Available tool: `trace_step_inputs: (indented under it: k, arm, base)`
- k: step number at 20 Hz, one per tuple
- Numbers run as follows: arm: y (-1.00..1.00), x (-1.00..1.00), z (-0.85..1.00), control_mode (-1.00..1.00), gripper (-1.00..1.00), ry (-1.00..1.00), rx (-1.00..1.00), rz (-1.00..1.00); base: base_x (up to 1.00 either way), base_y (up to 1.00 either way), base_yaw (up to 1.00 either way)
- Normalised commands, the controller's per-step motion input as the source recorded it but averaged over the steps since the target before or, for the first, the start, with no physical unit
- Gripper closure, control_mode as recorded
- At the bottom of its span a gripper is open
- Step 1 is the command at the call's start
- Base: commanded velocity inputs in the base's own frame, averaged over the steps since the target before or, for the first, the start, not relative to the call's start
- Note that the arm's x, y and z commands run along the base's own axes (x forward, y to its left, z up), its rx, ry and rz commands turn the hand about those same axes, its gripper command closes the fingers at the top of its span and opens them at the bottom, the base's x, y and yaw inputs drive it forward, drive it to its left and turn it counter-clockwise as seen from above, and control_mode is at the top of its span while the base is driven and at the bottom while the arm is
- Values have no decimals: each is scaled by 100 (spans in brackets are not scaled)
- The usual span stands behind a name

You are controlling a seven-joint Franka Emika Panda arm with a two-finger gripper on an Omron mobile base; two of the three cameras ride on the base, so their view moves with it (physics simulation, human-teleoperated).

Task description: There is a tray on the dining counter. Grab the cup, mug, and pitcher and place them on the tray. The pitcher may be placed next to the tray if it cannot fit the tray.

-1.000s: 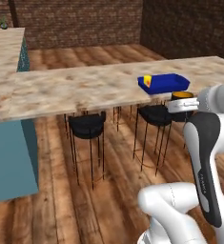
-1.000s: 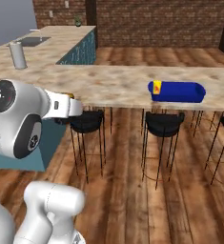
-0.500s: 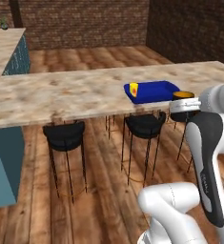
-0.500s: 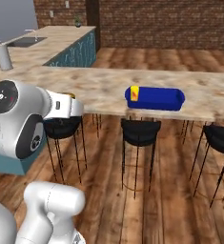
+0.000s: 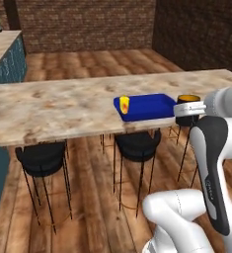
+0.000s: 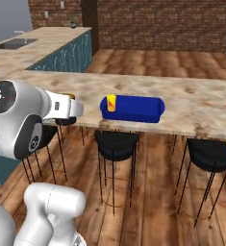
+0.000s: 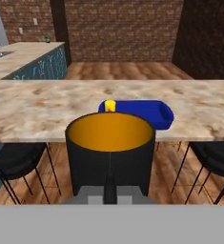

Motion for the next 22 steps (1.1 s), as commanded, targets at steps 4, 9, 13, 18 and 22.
trace_step_inputs:
  k: [4,9,13,18,22]
  arm:
    - [0,0,0,100,100,0,0,0]
    - [0,0,0,100,100,0,0,0]
    - [0,0,0,100,100,0,0,0]
    - [0,0,0,100,100,0,0,0]
    - [0,0,0,100,100,0,0,0]
  base:
    - [64,-34,5]
    - [62,-21,1]
    - [71,-18,1]
    - [70,-22,5]
    - [50,-32,9]
